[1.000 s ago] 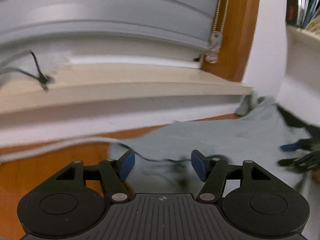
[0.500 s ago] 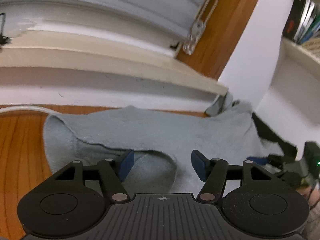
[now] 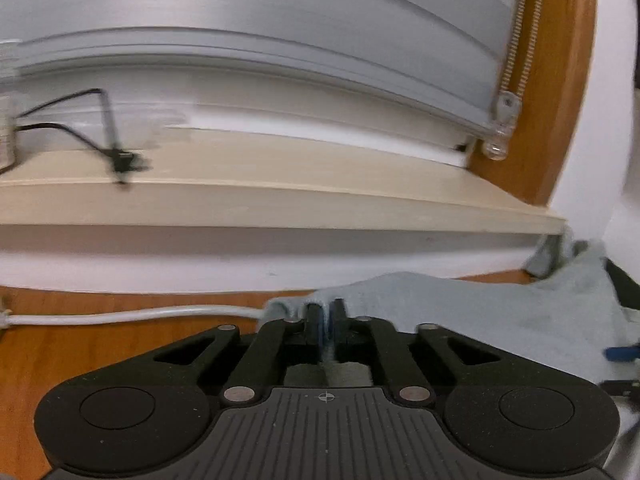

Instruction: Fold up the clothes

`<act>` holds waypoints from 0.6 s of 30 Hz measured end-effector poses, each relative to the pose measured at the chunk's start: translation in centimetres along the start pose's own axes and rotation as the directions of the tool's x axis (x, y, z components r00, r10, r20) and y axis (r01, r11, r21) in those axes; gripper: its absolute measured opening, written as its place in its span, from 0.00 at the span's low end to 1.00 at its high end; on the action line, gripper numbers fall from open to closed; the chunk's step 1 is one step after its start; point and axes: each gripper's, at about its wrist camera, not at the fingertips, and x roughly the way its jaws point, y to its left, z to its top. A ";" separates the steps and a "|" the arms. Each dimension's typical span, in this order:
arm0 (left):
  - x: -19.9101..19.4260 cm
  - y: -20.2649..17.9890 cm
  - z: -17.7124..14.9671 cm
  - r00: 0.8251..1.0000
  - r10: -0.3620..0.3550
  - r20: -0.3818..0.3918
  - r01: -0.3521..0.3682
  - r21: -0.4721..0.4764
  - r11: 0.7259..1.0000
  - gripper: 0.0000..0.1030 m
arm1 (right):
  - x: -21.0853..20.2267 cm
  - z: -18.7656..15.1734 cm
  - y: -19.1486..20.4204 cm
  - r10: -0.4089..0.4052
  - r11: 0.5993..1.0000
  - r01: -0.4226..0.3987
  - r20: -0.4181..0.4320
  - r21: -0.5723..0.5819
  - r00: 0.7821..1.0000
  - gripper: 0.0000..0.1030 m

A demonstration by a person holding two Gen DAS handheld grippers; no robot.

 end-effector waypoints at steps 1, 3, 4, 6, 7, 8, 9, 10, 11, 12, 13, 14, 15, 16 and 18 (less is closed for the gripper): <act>-0.1 0.3 -0.2 1.000 0.021 0.001 -0.021 -0.009 1.000 0.28 | 0.0 0.0 0.0 0.000 1.000 0.000 0.000 0.000 1.000 0.79; -0.3 0.7 -0.6 0.999 0.044 0.007 -0.043 -0.018 0.999 0.42 | 0.0 0.0 0.0 -0.002 1.000 0.002 0.000 -0.002 1.000 0.79; -0.4 0.9 -0.7 0.999 0.043 0.009 -0.043 -0.019 0.999 0.46 | 0.0 0.0 0.0 -0.002 1.000 0.002 -0.001 -0.002 1.000 0.79; -0.6 1.2 -0.8 0.999 0.033 0.005 -0.033 -0.015 0.999 0.46 | 0.0 0.0 0.0 -0.003 1.000 0.003 -0.001 -0.003 1.000 0.79; -0.8 1.2 -0.8 0.999 0.031 0.012 -0.031 -0.015 0.999 0.46 | 0.0 0.0 0.0 -0.003 1.000 0.003 -0.001 -0.004 1.000 0.79; -1.1 1.1 -0.7 0.999 0.028 0.020 -0.028 -0.015 1.000 0.47 | 0.0 0.0 0.1 -0.003 1.000 0.003 -0.001 -0.004 1.000 0.79; -1.4 0.8 -0.7 0.999 0.021 0.032 -0.021 -0.015 1.000 0.50 | 0.0 0.0 0.0 -0.002 1.000 0.002 -0.001 -0.003 1.000 0.79; -1.7 0.3 -0.7 0.999 0.010 0.043 -0.009 -0.012 1.000 0.57 | 0.0 0.1 0.0 0.000 1.000 0.000 -0.001 -0.002 1.000 0.79; -2.0 -0.4 -0.6 0.999 -0.011 0.053 0.011 -0.001 1.000 0.63 | 0.0 0.1 -0.1 0.002 1.000 -0.002 0.000 -0.001 1.000 0.79; -2.2 -1.3 -0.5 0.998 -0.032 0.063 0.031 0.014 0.999 0.66 | 0.0 0.1 -0.1 0.004 1.000 -0.004 0.000 0.000 1.000 0.79; -2.2 -2.6 -0.4 0.996 -0.053 0.070 0.051 0.037 0.998 0.69 | 0.0 0.1 -0.2 0.006 1.000 -0.006 0.000 0.002 1.000 0.80; -2.1 -3.9 -0.4 0.994 -0.078 0.072 0.074 0.060 0.995 0.74 | 0.0 0.1 -0.2 0.010 1.000 -0.010 0.000 0.005 1.000 0.81; -1.8 -5.4 -0.4 0.992 -0.108 0.068 0.103 0.085 0.991 0.76 | -0.1 0.0 -0.2 0.012 1.000 -0.012 0.000 0.011 1.000 0.83; -1.3 -7.1 -0.4 0.988 -0.144 0.057 0.137 0.111 0.984 0.77 | -0.3 -0.1 -0.1 0.013 1.000 -0.013 0.001 0.018 1.000 0.83; -0.1 -10.3 -0.6 0.979 -0.202 0.026 0.195 0.157 0.968 0.78 | -0.6 -0.4 0.0 0.016 0.999 -0.016 0.004 0.032 1.000 0.85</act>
